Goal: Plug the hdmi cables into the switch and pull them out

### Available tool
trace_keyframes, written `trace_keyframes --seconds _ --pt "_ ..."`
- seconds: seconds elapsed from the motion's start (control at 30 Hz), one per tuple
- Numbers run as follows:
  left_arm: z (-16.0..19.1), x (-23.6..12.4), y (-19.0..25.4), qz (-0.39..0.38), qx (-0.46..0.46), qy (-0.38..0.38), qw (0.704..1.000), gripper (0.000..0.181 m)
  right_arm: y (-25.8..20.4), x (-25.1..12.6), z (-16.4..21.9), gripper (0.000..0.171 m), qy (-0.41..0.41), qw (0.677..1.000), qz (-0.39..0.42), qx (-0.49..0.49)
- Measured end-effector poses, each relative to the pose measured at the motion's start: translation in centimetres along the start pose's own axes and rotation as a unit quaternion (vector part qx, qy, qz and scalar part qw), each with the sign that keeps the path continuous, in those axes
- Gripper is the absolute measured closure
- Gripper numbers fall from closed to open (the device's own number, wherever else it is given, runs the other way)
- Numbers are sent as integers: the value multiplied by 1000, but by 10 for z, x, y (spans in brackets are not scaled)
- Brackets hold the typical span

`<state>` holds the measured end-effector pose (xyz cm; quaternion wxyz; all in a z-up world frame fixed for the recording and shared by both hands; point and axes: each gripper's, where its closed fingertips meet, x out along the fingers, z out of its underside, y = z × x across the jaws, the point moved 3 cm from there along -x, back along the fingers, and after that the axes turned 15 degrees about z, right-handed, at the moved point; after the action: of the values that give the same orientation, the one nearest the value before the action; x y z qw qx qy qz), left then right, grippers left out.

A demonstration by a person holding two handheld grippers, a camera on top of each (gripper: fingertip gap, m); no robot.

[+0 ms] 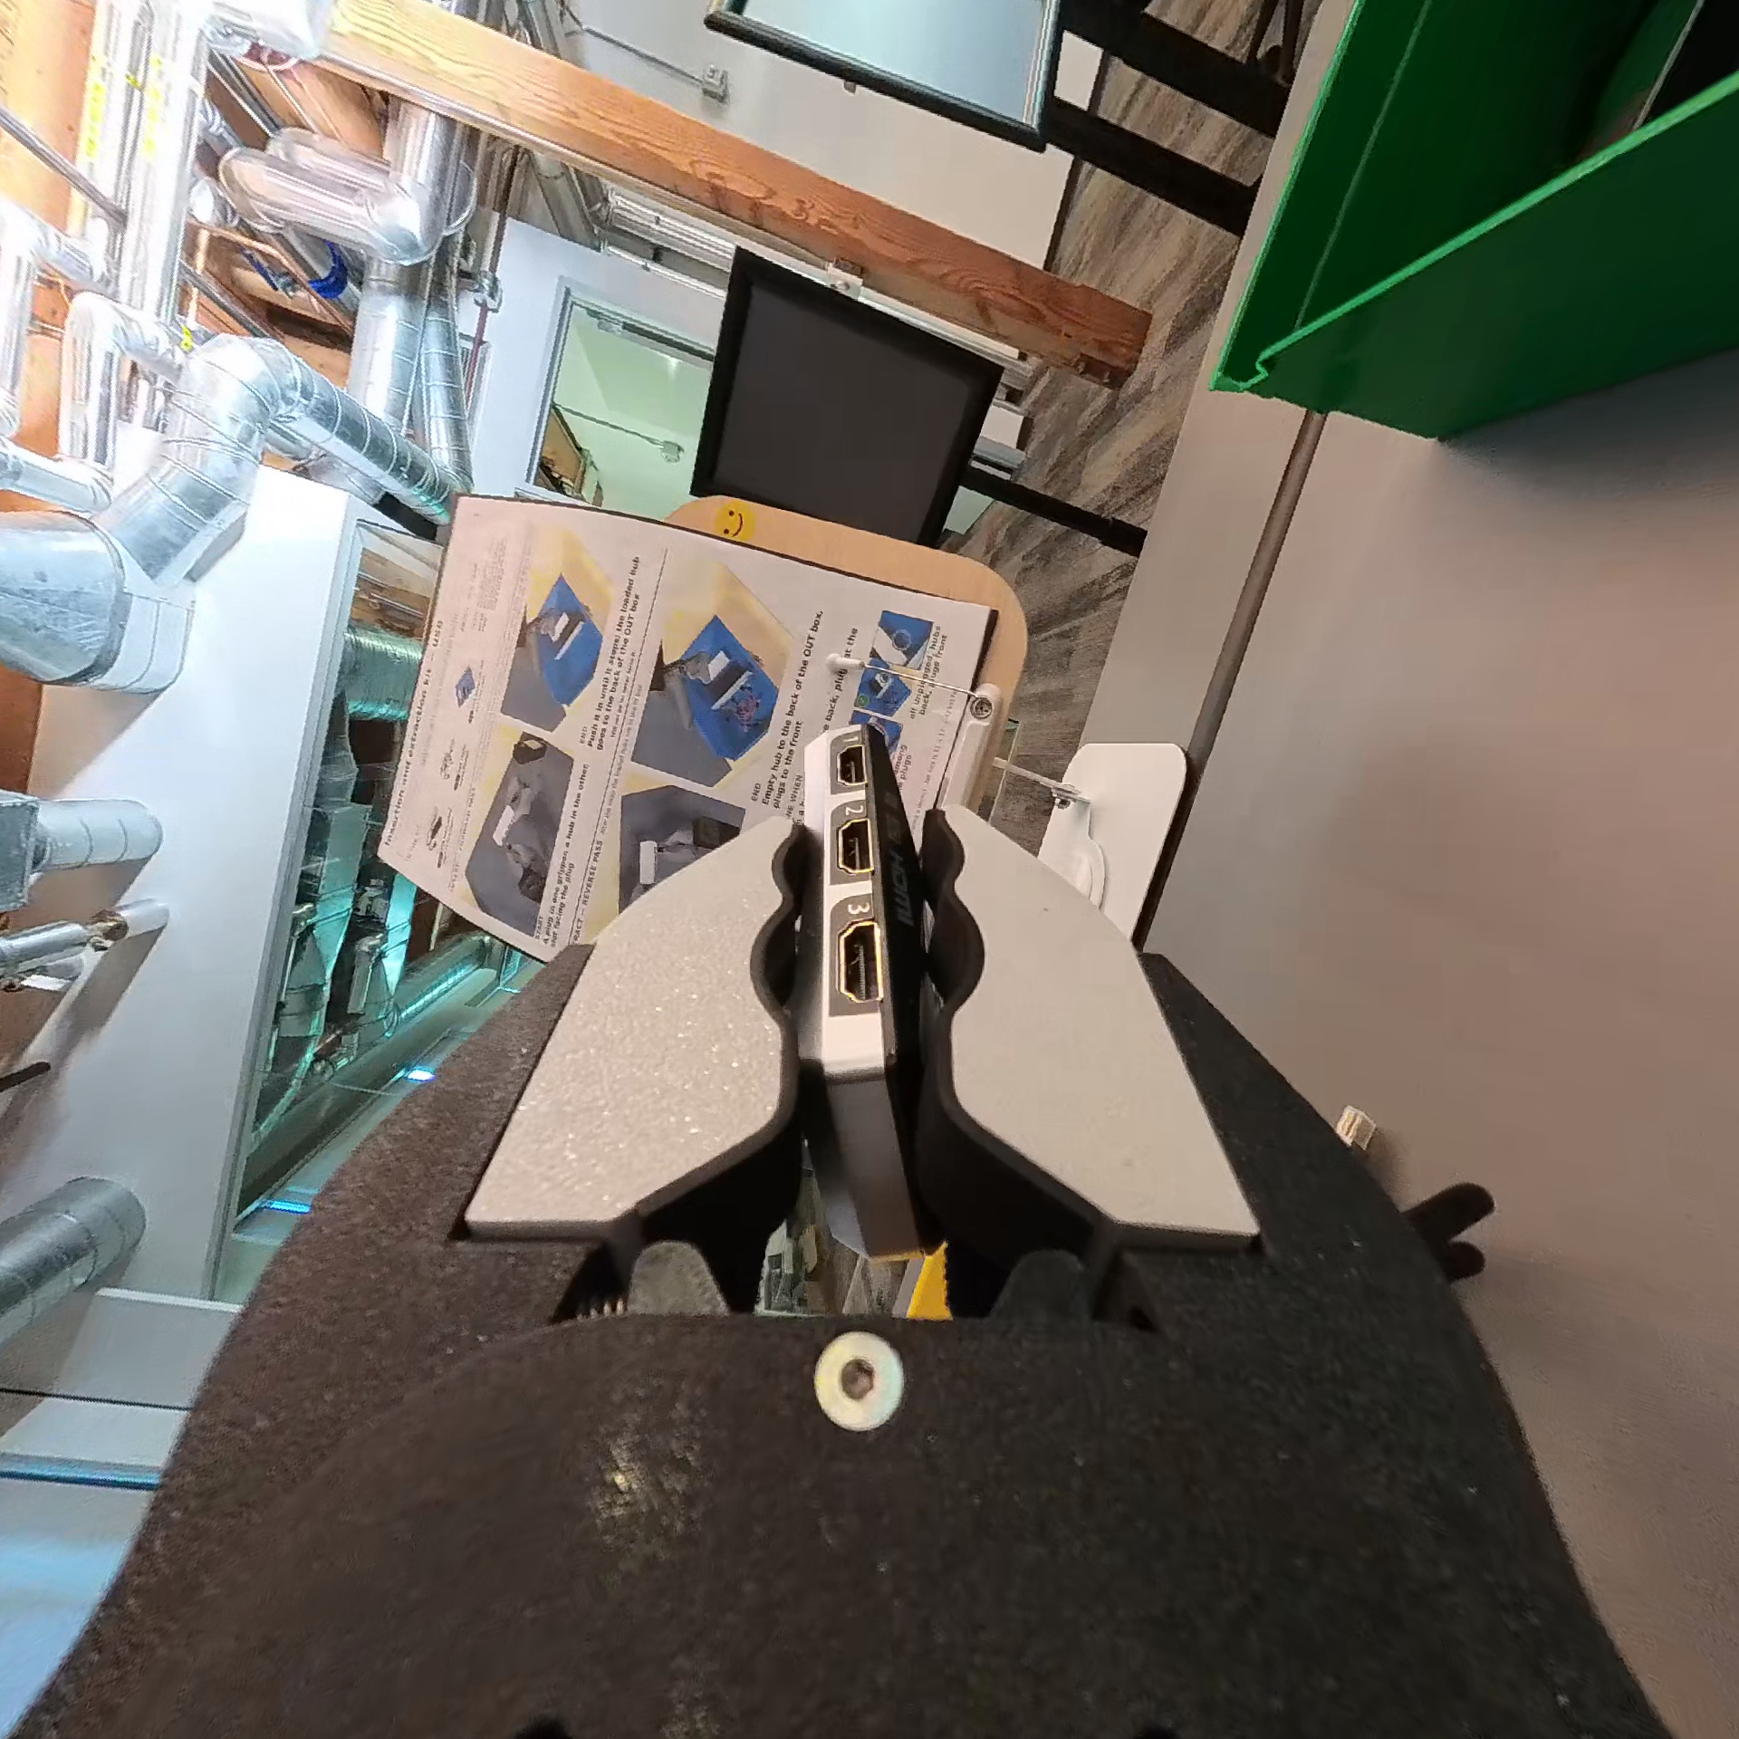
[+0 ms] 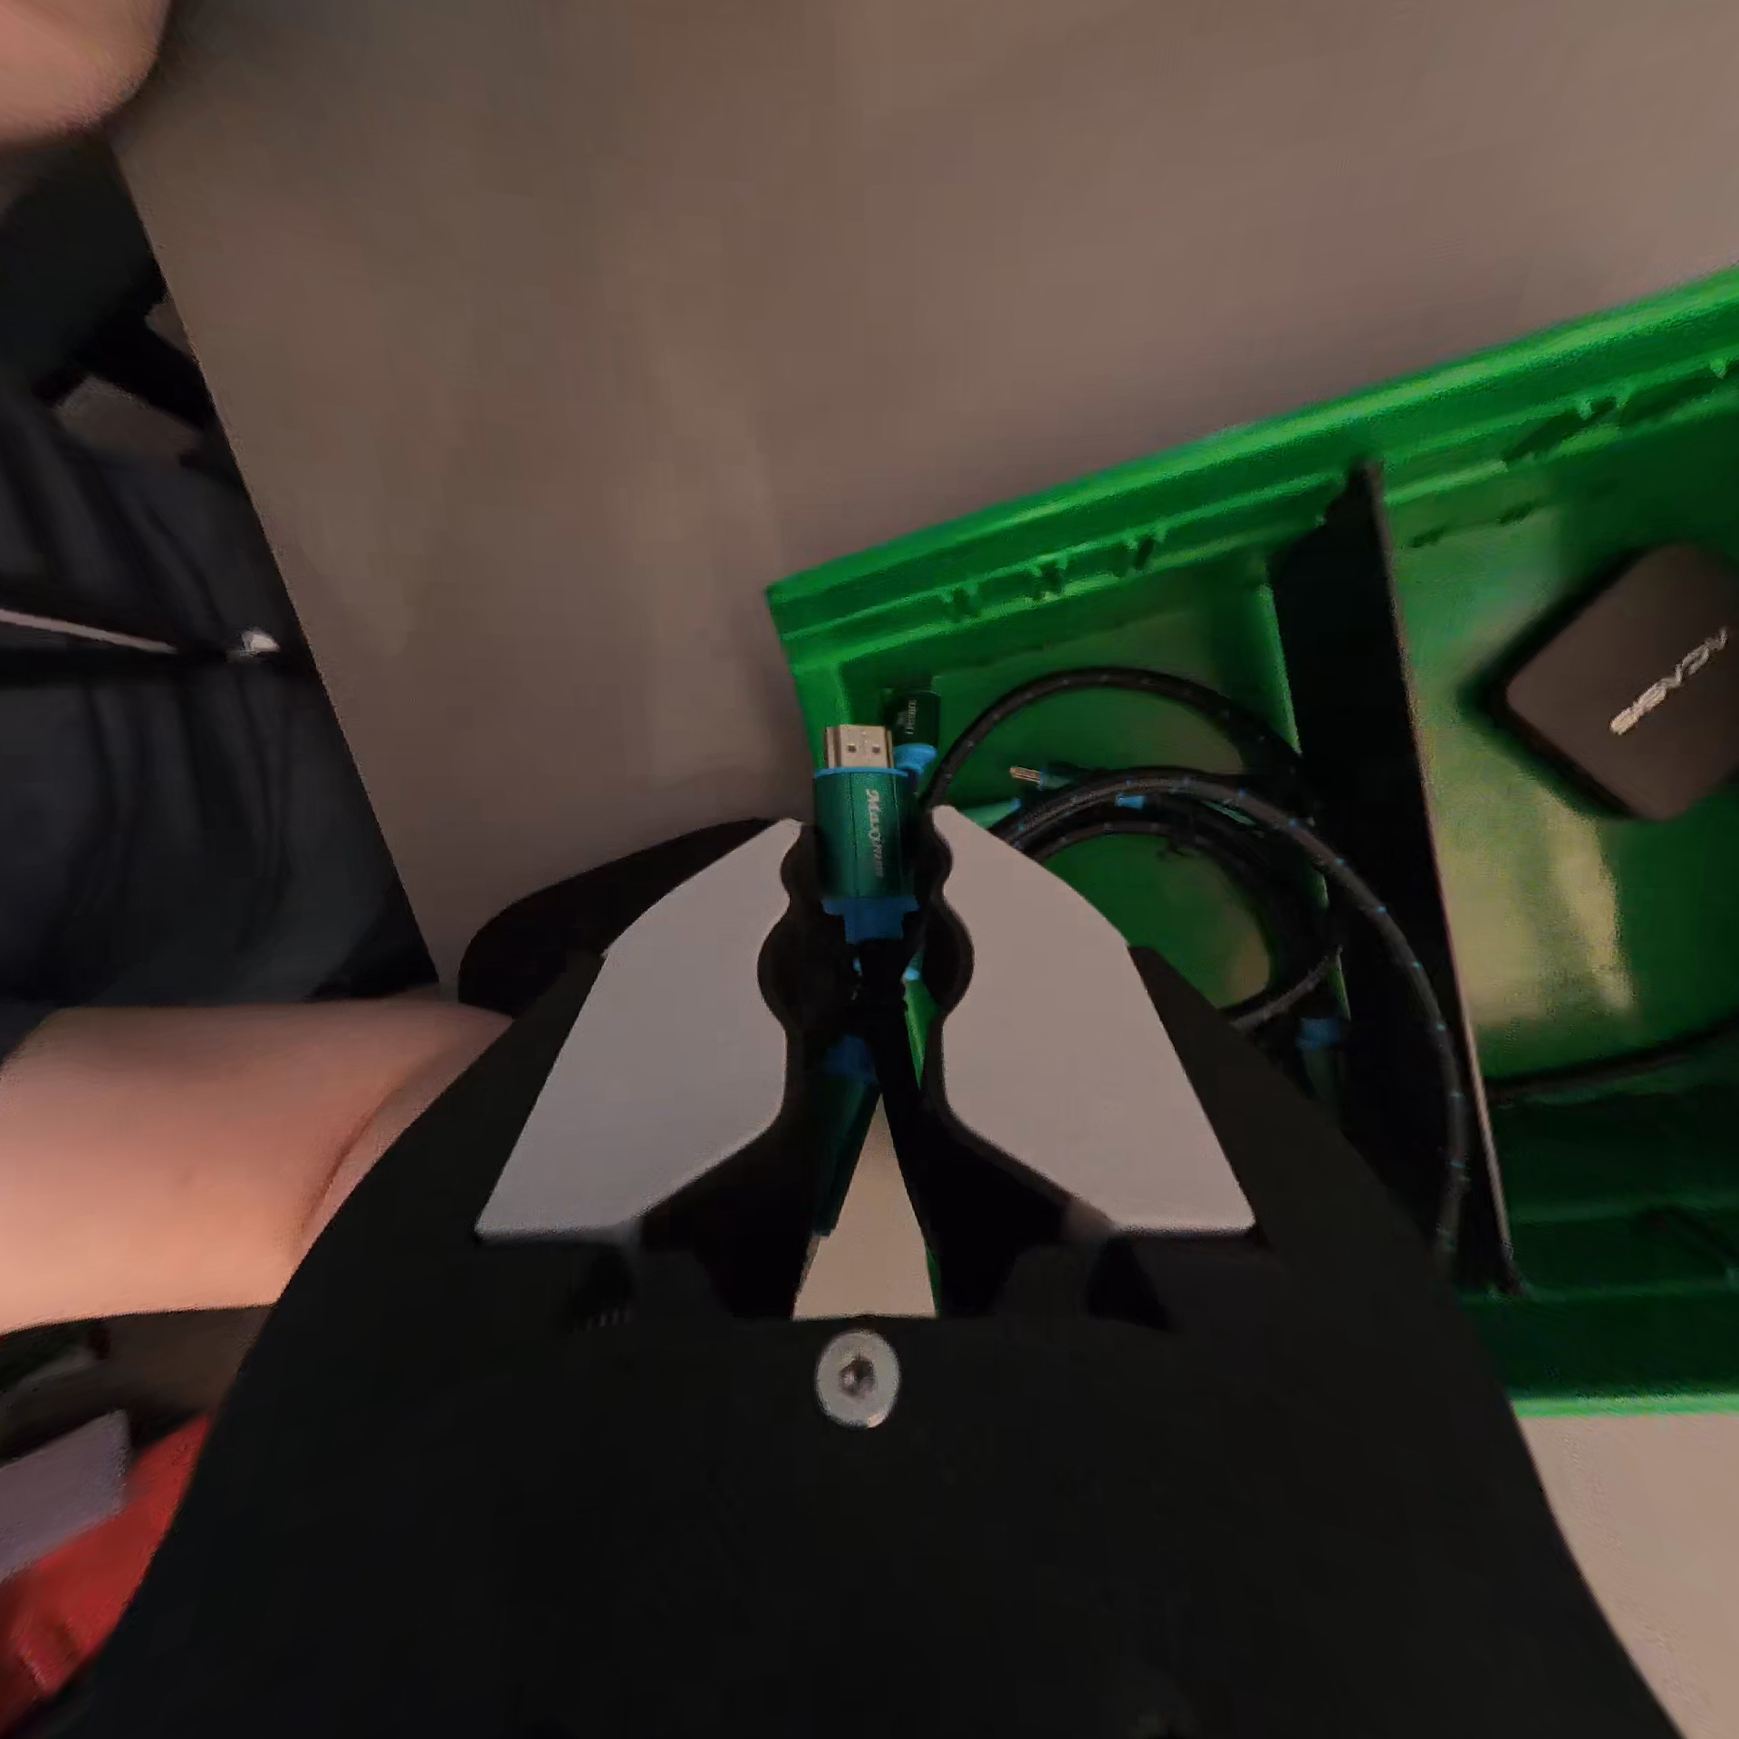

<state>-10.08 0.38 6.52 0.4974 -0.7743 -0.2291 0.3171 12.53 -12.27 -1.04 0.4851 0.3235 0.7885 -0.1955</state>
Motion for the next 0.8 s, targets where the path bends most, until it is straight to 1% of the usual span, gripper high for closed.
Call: trace_keyframes --seconds 0.07,0.13,0.2,0.27,0.4,0.5,0.57,0.67,0.73,0.8 --pt "-1 0 1 -1 5 -3 1000 158 11 8 1 150 2 1000 -11 29" --pt "0 1 2 1 8 -10 1000 158 18 21 7 150 -31 999 -12 38" --pt "0 4 4 5 12 -13 1000 158 25 37 10 150 -68 997 -6 38" --pt "0 5 7 8 15 -17 1000 157 24 53 5 149 -93 995 -24 24" --pt "0 8 9 13 20 -24 999 157 21 77 4 148 -157 987 -31 5" --pt "0 7 9 19 16 -21 999 158 19 82 1 146 -153 987 -54 13" --pt "1 5 9 30 9 -16 999 158 20 75 -1 146 -129 989 -65 27" --pt "0 1 9 56 -1 1 998 158 26 49 -13 145 -46 997 -46 40" --pt "-3 -3 9 71 -11 22 997 158 29 26 -30 142 31 999 -3 25" --pt "-5 -7 8 83 -26 42 995 158 27 2 -54 141 118 991 56 -21"
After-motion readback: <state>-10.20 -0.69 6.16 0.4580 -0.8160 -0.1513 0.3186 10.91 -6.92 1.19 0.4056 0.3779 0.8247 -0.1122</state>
